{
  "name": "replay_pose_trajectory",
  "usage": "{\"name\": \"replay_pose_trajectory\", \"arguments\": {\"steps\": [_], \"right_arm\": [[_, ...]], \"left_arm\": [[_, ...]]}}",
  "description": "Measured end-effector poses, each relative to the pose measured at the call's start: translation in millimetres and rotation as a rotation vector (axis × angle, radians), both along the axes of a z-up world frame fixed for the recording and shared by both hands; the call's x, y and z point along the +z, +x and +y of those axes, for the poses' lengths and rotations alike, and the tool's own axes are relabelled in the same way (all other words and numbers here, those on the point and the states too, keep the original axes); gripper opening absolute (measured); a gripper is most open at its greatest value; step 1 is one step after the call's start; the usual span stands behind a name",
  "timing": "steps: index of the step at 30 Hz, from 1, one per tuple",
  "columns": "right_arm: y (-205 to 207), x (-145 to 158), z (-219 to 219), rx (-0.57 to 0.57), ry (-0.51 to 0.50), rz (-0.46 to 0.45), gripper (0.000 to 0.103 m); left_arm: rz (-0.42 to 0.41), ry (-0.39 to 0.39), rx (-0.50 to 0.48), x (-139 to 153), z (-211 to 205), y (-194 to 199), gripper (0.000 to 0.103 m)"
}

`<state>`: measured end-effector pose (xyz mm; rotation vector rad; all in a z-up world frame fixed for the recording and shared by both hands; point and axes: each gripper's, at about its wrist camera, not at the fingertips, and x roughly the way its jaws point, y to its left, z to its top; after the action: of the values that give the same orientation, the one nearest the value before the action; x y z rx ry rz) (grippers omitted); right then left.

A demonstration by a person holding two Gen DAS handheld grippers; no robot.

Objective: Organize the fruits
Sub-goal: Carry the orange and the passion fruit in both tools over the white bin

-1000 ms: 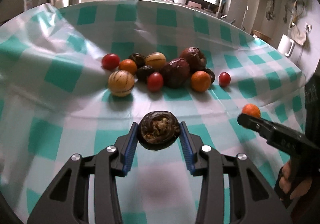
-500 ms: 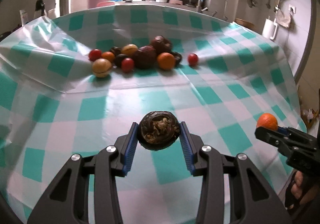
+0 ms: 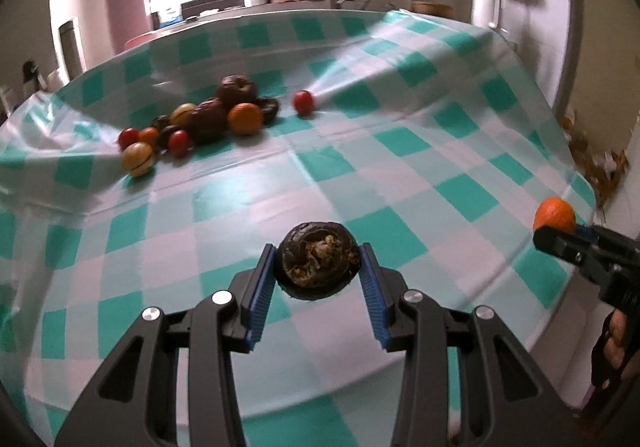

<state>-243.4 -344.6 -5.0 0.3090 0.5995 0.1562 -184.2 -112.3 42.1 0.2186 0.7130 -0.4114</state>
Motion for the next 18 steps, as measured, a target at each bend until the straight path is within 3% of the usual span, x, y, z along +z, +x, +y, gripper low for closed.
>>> {"name": "replay_pose_trajectory", "arguments": {"steps": [10, 18], "right_arm": [[-38.8, -9.0, -42.5, -0.102, 0.010, -0.040, 0.039], [-69.2, -20.1, -80.6, -0.222, 0.005, -0.037, 0.039]], "left_arm": [[-0.020, 0.075, -0.119, -1.3, -48.0, -23.4, 0.042], [-0.051, 0.117, -0.288, -0.5, -98.4, -57.9, 0.042]]}}
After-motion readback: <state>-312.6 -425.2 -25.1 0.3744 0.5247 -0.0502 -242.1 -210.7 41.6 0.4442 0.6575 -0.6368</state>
